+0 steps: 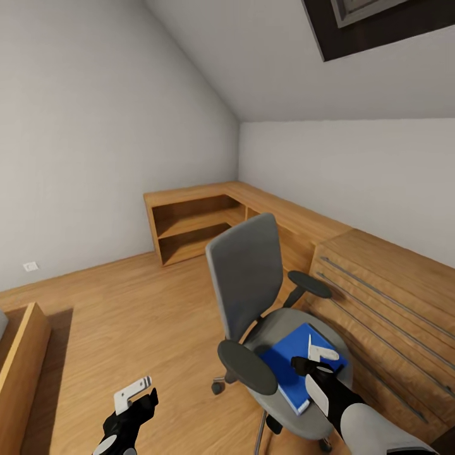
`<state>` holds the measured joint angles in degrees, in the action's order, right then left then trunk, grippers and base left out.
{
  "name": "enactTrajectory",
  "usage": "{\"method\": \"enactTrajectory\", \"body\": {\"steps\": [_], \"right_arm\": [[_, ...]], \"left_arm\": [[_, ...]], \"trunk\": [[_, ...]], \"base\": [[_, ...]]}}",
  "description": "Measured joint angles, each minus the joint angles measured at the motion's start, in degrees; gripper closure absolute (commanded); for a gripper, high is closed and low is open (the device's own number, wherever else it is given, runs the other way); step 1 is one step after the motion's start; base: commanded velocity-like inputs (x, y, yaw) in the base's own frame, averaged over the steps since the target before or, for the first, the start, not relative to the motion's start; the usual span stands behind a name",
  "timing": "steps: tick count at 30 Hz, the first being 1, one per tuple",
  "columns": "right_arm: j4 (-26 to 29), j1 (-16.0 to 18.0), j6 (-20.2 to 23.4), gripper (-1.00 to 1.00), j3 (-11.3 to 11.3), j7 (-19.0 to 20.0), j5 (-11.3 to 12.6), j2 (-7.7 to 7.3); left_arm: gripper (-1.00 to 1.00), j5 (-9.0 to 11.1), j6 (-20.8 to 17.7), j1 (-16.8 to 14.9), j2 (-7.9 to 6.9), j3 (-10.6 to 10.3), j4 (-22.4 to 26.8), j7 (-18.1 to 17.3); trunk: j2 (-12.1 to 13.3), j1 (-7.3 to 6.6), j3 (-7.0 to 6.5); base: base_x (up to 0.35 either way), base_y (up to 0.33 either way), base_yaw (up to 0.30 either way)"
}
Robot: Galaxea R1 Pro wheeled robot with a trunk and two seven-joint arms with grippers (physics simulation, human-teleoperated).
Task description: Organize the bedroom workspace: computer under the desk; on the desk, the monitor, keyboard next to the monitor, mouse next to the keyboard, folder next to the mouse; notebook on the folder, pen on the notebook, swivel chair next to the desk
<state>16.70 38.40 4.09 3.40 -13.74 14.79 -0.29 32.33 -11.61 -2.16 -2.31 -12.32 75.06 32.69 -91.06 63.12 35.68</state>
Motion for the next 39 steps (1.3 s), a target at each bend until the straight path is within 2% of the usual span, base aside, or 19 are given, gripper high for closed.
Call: {"method": "enactTrajectory", "body": {"steps": [5,21,30,39], "right_arm": [[0.8,0.0,0.0,-1.0,-0.1,0.0,0.0,-0.04],[3.3,0.0,0.2,-1.0,-0.1,0.0,0.4,-0.26],[3.4,0.0,0.3,-1.0,-0.1,0.1,3.0,-0.34],[3.2,0.0,0.4,-1.0,-0.1,0.1,4.2,-0.37]], "left_arm": [[-1.0,0.0,0.0,0.0,0.0,0.0,0.0,0.0],[-1.0,0.0,0.0,0.0,0.06,-0.1,0.0,0.0],[-1.0,0.1,0.0,0.0,0.08,-0.1,0.0,0.0],[-1.0,0.1,0.0,0.0,0.09,-0.1,0.0,0.0]], "trunk": [[-2.0,1.1,0.9],[-2.0,1.11,0.9],[-2.0,1.11,0.9],[-2.0,1.11,0.9]], "base": [[0.0,0.0,0.0],[0.0,0.0,0.0],[0.0,0.0,0.0],[0.0,0.0,0.0]]}}
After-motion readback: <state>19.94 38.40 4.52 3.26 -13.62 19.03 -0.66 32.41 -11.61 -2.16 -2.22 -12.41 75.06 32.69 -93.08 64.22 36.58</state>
